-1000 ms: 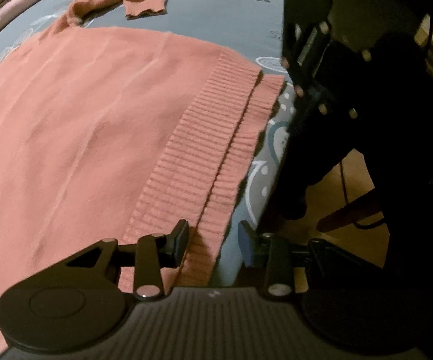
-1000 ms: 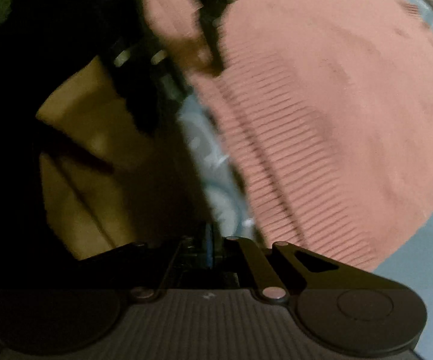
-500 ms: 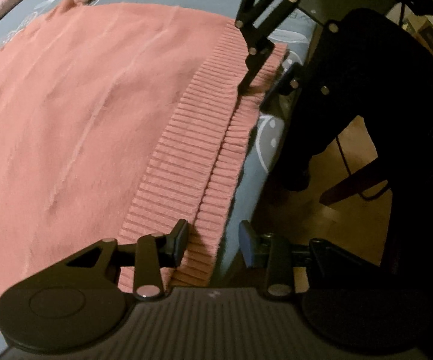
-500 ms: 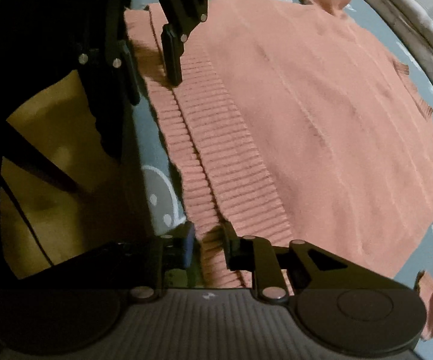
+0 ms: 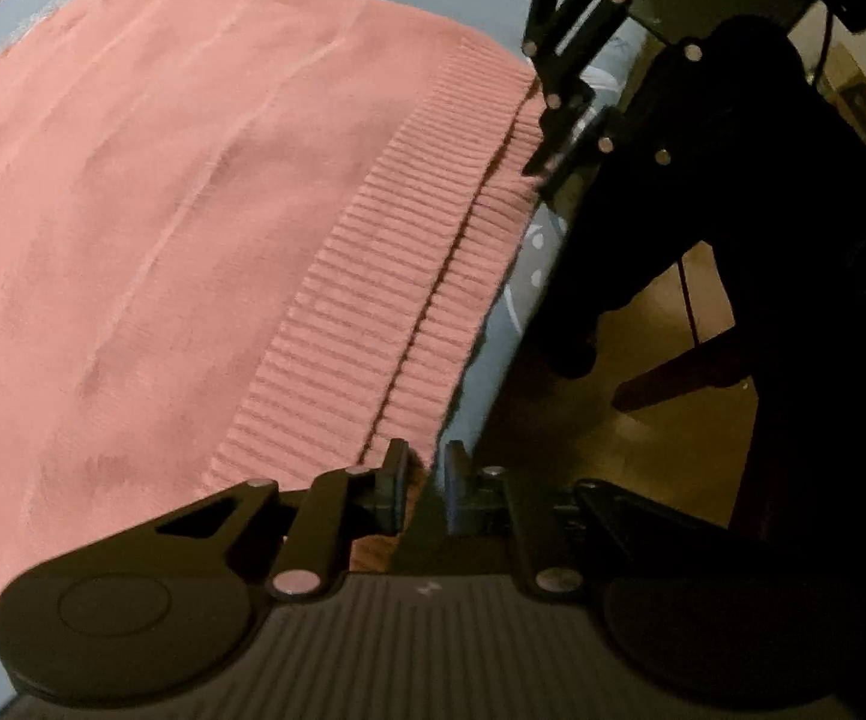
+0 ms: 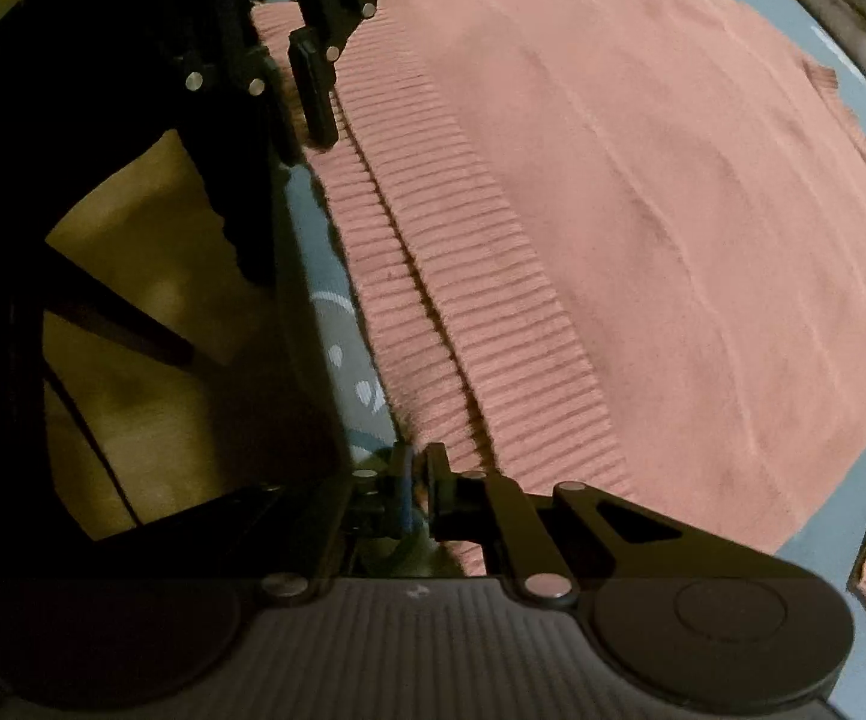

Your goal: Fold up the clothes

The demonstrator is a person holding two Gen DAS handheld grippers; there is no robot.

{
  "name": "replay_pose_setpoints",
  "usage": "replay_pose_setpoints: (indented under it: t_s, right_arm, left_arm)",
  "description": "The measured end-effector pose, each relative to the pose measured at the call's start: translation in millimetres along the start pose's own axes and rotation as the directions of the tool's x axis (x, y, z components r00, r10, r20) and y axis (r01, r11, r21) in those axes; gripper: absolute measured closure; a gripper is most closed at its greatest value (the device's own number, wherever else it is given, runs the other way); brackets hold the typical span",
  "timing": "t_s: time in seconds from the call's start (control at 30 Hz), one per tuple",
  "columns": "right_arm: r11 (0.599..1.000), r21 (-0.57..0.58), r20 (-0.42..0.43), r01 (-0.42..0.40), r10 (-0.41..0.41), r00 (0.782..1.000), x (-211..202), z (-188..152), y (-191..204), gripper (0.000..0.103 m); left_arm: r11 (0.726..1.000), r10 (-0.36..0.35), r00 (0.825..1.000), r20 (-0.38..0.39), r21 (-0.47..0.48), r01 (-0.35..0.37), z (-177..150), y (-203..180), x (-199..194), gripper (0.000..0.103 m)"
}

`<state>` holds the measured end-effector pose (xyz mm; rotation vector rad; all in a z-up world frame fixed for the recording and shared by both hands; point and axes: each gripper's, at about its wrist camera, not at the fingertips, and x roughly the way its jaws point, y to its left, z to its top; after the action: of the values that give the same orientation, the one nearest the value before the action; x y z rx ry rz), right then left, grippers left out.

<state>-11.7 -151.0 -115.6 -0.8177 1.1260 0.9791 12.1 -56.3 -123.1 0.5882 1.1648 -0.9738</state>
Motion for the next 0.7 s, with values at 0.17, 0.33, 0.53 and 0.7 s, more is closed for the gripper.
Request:
replay_pose_setpoints:
  t_s: [0.17, 0.33, 0.53, 0.7]
  right_arm:
    - [1.0, 0.011, 0.058, 0.027, -0.027, 0.998, -12.1, 0.6, -0.2, 0.071]
    - [0.996, -0.071, 0.104, 0.057, -0.049, 0.993, 1.5, 13.6, 16.2, 0.07]
    - [0.988, -0.15, 0.125, 0.045, -0.026, 0.992, 16.4, 32.2, 20.4, 0.075]
    - [0.992, -0.122, 0.108, 0.006, 0.007, 0.994, 12.0, 32.4, 14.3, 0.099]
  left_arm:
    - [1.0, 0.015, 1.0, -0.013, -0.016, -0.016, -8.2, 3.9, -3.8, 0.057]
    - [0.998, 0.053, 0.998, -0.032, -0.028, -0.053, -17.9, 8.7, -6.3, 0.057]
    - [0.997, 0.06, 0.998, -0.034, -0.052, -0.061, -25.4, 13.7, -8.1, 0.049]
    - [0.997, 0.047, 0.999, -0.027, -0.066, -0.048, -27.3, 16.1, -10.5, 0.045]
